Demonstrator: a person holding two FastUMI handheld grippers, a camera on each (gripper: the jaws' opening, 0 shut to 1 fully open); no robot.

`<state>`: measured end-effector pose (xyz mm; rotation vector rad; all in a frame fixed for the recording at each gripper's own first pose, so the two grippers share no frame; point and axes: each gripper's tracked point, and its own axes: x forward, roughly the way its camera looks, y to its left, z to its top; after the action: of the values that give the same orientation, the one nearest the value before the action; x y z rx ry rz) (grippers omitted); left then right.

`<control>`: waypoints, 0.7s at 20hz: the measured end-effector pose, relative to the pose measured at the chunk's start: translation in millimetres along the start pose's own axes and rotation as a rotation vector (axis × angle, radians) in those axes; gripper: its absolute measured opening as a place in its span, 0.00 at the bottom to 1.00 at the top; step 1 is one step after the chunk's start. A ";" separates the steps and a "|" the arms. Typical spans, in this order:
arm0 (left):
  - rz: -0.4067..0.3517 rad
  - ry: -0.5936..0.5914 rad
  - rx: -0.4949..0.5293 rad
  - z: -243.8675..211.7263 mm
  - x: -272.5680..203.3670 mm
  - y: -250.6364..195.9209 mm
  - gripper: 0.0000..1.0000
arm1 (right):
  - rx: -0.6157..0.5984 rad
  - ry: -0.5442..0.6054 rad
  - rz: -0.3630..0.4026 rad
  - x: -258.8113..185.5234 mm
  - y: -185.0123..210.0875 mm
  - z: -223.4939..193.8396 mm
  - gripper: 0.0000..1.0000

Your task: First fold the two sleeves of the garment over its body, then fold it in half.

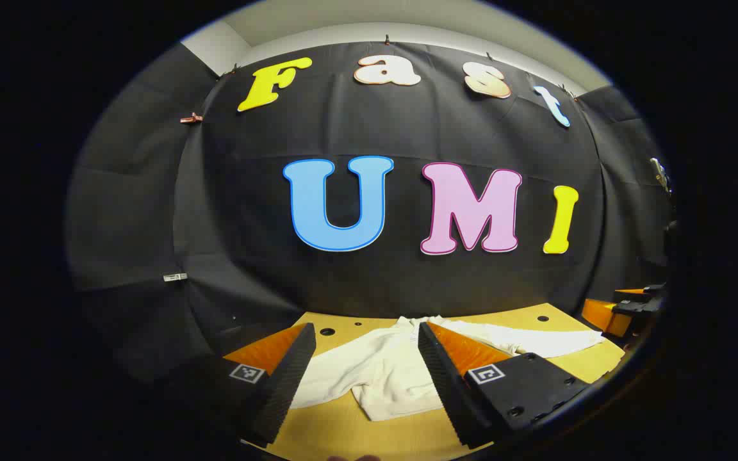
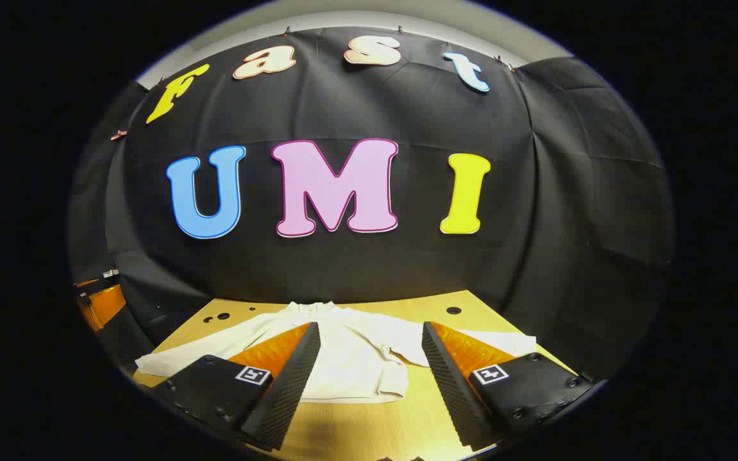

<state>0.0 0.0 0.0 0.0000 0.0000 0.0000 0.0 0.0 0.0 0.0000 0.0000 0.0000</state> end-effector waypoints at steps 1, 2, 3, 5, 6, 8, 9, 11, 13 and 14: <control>-0.004 0.004 0.000 -0.3 2.4 -3.1 0.99 | 0.000 0.000 0.000 0.0 0.0 0.0 0.98; -0.011 0.009 0.001 -2.4 6.5 -7.6 0.99 | 0.000 0.000 0.000 0.0 0.0 0.0 0.98; -0.017 0.009 0.001 -1.6 9.1 -11.1 0.99 | 0.000 0.000 0.000 0.0 0.0 0.0 0.97; -0.031 0.011 0.004 -1.4 13.8 -18.2 0.99 | 0.000 0.000 0.000 0.0 0.0 0.0 0.98; -0.037 0.012 0.007 -3.0 15.7 -20.4 0.99 | 0.000 0.000 0.000 0.0 0.0 0.0 0.98; -0.044 0.010 0.012 -1.3 20.5 -23.7 0.99 | 0.000 0.000 0.000 0.0 0.0 0.0 0.98; -0.046 0.011 0.014 -0.8 22.9 -24.9 0.99 | 0.000 0.000 0.000 0.0 0.0 0.0 0.98; -0.046 0.015 0.017 -2.1 26.2 -25.4 0.99 | 0.000 0.000 0.000 0.0 0.0 0.0 0.98; -0.047 0.020 0.019 -3.6 29.8 -25.9 0.99 | -0.013 0.007 0.006 1.0 -1.2 -0.2 0.97; -0.048 0.022 0.021 -4.9 31.7 -26.8 0.99 | -0.016 0.007 0.019 2.4 -0.4 0.7 0.96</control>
<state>31.7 -26.8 -4.9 0.0214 0.0219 -0.0481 2.4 -0.4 0.7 -0.0164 0.0069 0.0188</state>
